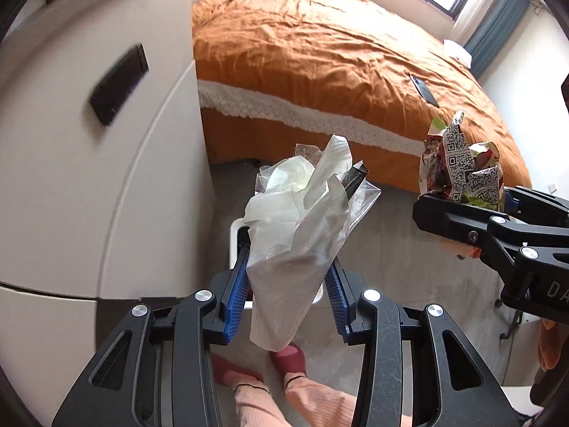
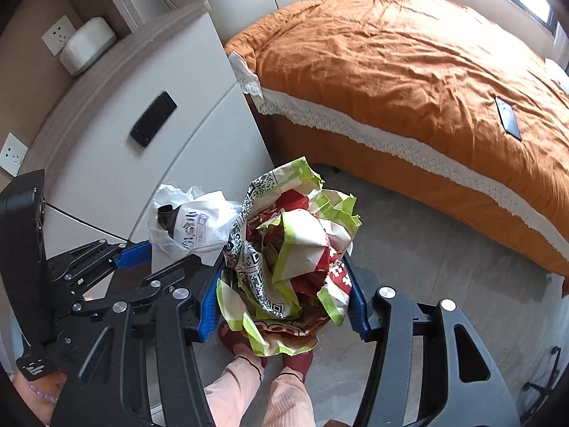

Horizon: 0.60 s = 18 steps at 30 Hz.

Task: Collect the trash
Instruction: 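Carry both items over the white bin and open both grippers to drop them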

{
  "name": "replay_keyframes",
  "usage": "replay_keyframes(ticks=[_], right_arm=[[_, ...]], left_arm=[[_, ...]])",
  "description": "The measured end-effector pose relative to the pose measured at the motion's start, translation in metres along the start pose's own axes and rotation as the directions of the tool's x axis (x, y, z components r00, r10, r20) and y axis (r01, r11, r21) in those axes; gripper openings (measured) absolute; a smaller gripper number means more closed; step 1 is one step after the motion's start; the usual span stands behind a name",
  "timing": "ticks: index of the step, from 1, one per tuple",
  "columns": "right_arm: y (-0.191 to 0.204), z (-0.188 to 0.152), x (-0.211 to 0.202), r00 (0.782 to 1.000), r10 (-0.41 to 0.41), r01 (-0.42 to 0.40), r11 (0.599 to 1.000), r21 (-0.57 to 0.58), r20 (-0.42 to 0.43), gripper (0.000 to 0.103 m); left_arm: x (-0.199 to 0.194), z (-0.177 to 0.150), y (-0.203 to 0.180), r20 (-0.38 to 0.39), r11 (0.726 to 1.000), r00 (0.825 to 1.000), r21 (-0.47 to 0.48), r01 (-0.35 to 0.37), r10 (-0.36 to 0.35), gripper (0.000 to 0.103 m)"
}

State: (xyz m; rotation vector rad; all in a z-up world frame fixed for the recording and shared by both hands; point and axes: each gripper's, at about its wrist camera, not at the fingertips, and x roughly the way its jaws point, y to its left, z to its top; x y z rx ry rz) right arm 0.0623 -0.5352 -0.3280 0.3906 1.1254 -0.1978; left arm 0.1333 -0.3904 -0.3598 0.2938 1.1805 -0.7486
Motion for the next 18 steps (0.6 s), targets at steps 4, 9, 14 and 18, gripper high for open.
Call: replay_keyframes(ticks=[4, 9, 14, 18], right_arm=[[-0.013, -0.009, 0.057, 0.998, -0.010, 0.011, 1.000, 0.025, -0.056, 0.058], [-0.027, -0.018, 0.126, 0.995, -0.007, 0.011, 0.999, 0.039, -0.104, 0.058], [-0.039, -0.029, 0.184, 0.986, 0.004, 0.007, 0.998, 0.060, -0.169, 0.086], [-0.046, -0.041, 0.212, 0.975, -0.028, 0.040, 0.998, 0.051, -0.222, 0.094]], left_arm=[[0.064, -0.012, 0.004, -0.060, 0.999, 0.998, -0.021, 0.034, -0.035, 0.041], [0.135, -0.028, 0.014, -0.116, 0.998, 0.992, -0.034, 0.052, -0.055, 0.041], [0.187, -0.042, 0.025, -0.157, 0.998, 0.986, -0.044, 0.052, -0.058, 0.091], [0.209, -0.048, 0.035, -0.188, 0.993, 0.978, -0.094, 0.072, -0.089, 0.098]])
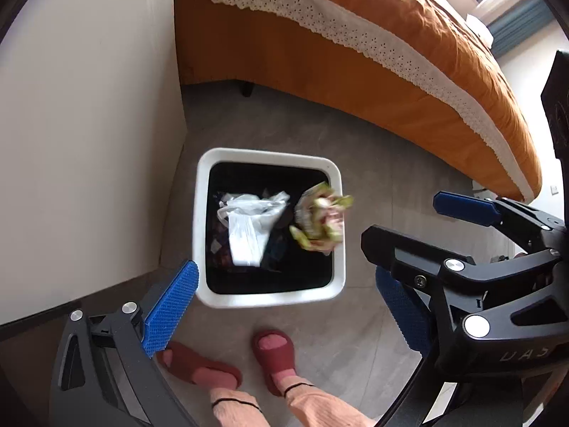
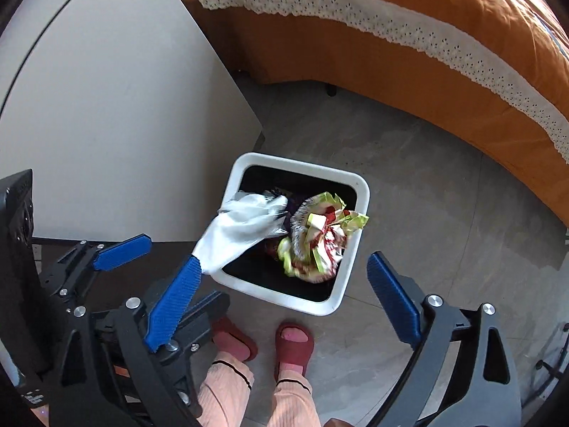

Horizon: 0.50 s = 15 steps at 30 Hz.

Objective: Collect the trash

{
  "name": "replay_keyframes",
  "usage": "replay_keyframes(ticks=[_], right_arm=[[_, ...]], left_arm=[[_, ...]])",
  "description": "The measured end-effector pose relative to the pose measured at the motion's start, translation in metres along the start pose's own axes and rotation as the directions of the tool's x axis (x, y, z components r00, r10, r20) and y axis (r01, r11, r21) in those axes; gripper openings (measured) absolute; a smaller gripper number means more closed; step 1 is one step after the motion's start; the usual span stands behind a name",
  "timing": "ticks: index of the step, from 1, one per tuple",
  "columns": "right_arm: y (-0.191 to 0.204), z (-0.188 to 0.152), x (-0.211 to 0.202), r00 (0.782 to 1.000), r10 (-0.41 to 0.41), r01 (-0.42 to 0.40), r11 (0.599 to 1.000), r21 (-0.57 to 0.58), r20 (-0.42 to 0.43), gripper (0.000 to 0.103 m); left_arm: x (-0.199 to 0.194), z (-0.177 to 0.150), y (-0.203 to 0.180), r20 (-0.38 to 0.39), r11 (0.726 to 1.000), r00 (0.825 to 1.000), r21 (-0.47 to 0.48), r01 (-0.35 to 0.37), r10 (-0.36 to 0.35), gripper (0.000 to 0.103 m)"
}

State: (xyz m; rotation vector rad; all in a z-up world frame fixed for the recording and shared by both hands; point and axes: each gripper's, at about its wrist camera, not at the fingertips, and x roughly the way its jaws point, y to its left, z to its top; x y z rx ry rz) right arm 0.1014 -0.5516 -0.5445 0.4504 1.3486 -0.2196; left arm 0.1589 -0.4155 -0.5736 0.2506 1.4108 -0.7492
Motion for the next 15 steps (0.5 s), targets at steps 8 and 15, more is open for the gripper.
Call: replay_keyframes(ticks=[8, 15], right_arm=[[0.000, -0.005, -0.014, 1.000, -0.006, 0.006, 1.000, 0.020, -0.008, 0.098], [0.004, -0.006, -0.076, 0.999, 0.029, -0.032, 0.996, 0.078, 0.044, 0.098]], left_arm=[[-0.003, 0.000, 0.000, -0.032, 0.999, 0.999, -0.035, -0.006, 0.005, 0.098], [-0.072, -0.001, -0.017, 0.025, 0.999, 1.000, -0.031, -0.009, 0.010, 0.098]])
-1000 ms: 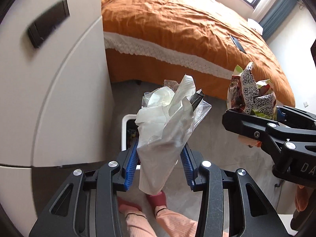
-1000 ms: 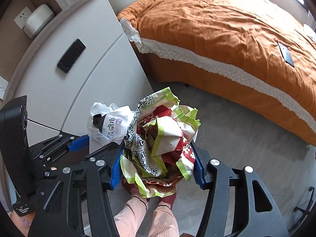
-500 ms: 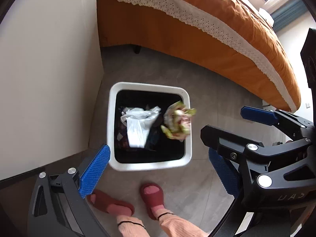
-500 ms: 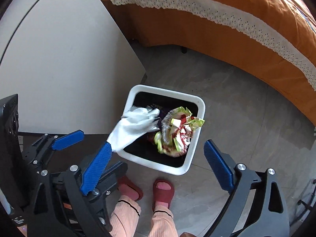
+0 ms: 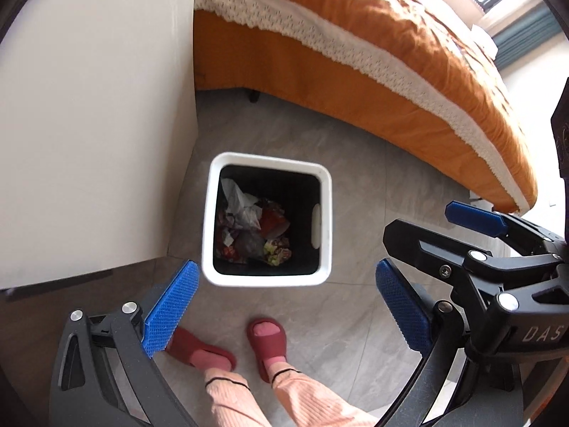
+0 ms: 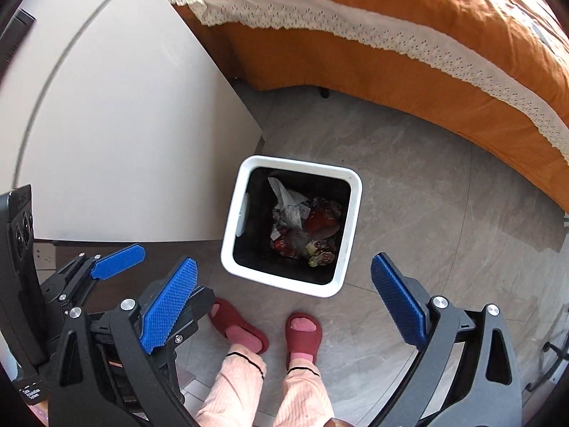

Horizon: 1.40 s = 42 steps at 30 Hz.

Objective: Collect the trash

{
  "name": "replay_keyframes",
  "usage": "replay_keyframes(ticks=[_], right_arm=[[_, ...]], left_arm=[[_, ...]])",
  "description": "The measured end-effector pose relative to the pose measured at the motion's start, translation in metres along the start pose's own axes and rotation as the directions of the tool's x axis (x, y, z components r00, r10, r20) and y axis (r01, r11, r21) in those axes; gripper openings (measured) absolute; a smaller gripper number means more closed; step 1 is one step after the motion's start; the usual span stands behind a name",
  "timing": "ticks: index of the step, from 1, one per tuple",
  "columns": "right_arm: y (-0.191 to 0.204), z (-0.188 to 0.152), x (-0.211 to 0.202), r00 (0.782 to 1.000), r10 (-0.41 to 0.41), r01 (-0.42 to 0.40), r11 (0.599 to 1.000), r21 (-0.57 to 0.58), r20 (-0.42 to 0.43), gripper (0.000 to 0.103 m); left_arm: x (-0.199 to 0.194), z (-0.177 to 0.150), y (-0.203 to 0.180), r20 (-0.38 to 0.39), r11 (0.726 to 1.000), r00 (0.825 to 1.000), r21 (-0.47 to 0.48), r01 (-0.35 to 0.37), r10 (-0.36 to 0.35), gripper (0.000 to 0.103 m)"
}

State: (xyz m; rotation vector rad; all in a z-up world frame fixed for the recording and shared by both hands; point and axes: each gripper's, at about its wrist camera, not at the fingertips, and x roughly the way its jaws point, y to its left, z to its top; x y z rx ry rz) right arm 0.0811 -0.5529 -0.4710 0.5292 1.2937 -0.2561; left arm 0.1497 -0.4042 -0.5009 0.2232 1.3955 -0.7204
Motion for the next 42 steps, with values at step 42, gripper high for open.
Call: replay_keyframes(ticks=[42], right_arm=[[0.333, -0.080, -0.386, 0.623, 0.492, -0.001, 0.777, -0.629, 0.608, 0.098]], left_arm=[[-0.520, -0.152, 0.066, 0.594, 0.796, 0.539, -0.522, -0.306, 0.597, 0.098]])
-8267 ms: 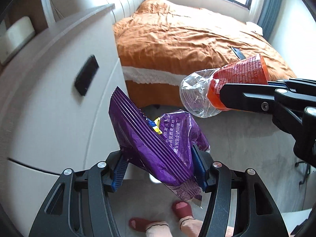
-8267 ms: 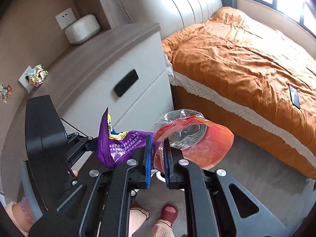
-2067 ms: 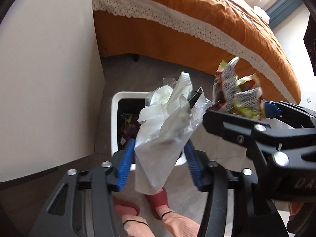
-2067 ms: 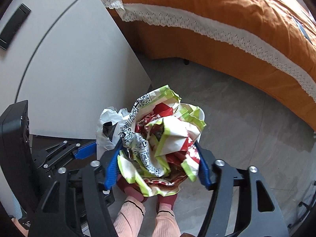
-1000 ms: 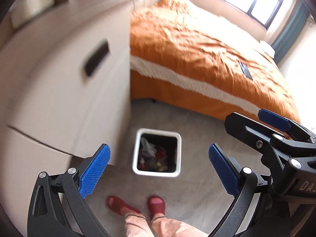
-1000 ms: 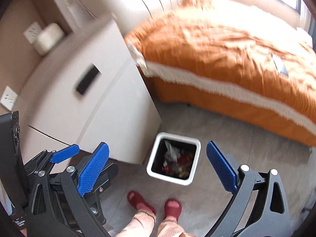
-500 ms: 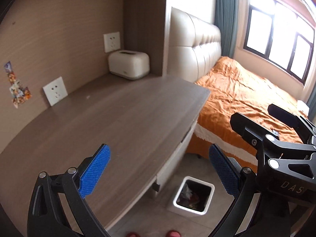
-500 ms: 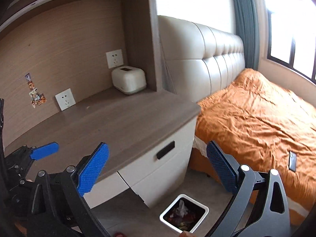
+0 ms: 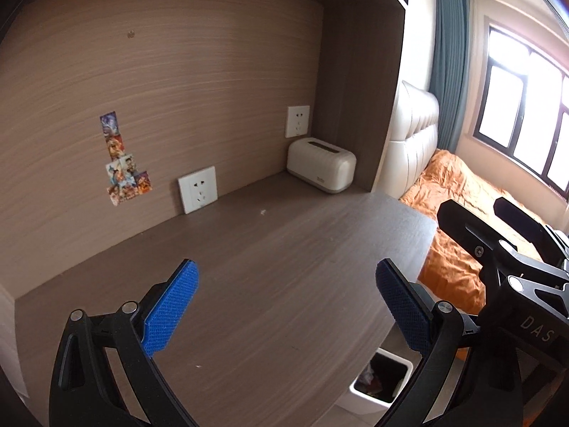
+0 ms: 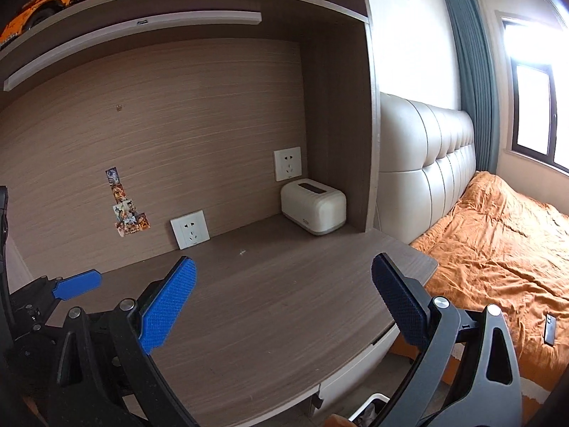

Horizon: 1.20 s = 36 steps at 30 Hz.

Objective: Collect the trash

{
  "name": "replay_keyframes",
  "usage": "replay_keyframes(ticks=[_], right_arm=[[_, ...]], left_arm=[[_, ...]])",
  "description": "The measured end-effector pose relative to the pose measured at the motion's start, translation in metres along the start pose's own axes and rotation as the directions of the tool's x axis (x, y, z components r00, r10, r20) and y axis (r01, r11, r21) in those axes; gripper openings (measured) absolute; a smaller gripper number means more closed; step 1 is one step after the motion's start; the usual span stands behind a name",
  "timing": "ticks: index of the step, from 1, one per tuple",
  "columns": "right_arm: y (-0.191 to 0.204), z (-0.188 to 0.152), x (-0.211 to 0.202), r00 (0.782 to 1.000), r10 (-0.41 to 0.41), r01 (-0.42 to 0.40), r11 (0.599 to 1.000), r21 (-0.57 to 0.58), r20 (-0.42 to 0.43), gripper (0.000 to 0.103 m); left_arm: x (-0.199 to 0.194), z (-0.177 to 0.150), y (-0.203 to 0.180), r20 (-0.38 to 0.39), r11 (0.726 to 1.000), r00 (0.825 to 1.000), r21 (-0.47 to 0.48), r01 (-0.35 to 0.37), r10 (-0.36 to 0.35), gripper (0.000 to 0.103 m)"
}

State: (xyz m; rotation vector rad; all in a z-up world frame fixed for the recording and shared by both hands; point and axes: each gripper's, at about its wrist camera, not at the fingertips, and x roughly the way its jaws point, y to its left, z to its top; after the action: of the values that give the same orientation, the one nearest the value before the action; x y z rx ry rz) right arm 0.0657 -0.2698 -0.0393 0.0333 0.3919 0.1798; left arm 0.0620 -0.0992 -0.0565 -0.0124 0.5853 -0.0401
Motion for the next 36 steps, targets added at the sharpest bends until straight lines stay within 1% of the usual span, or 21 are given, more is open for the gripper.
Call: replay_keyframes(ticks=[2, 6, 8, 13, 26, 29, 36], right_arm=[[0.013, 0.003, 0.002, 1.000, -0.021, 0.021, 1.000, 0.002, 0.008, 0.098], [0.036, 0.005, 0.007, 0.999, -0.038, 0.038, 0.998, 0.040, -0.008, 0.098], [0.044, 0.007, 0.010, 0.999, -0.043, 0.044, 0.998, 0.051, -0.017, 0.098], [0.062, 0.012, 0.014, 0.997, -0.080, 0.080, 0.996, 0.042, -0.003, 0.098], [0.082, 0.020, 0.034, 0.992, -0.129, 0.129, 0.990, 0.053, -0.001, 0.098], [0.084, 0.021, 0.039, 0.991, -0.132, 0.133, 0.990, 0.055, -0.012, 0.098], [0.094, 0.021, 0.050, 0.989, -0.142, 0.142, 0.990, 0.006, -0.031, 0.098]], left_arm=[[-0.002, 0.004, 0.014, 0.011, 1.000, 1.000, 0.014, -0.009, 0.008, 0.098], [-0.005, 0.010, 0.039, 0.028, 0.999, 0.999, 0.034, -0.017, 0.016, 0.098], [-0.005, 0.013, 0.051, 0.025, 0.999, 1.000, 0.033, -0.012, 0.011, 0.098], [0.000, 0.018, 0.072, 0.017, 1.000, 1.000, 0.029, 0.011, -0.012, 0.098], [0.016, 0.029, 0.094, 0.010, 0.997, 0.999, 0.055, 0.048, -0.049, 0.098], [0.021, 0.032, 0.098, 0.005, 0.997, 0.999, 0.052, 0.049, -0.049, 0.098], [0.028, 0.031, 0.103, -0.002, 0.998, 0.999, 0.047, 0.034, -0.034, 0.098]])
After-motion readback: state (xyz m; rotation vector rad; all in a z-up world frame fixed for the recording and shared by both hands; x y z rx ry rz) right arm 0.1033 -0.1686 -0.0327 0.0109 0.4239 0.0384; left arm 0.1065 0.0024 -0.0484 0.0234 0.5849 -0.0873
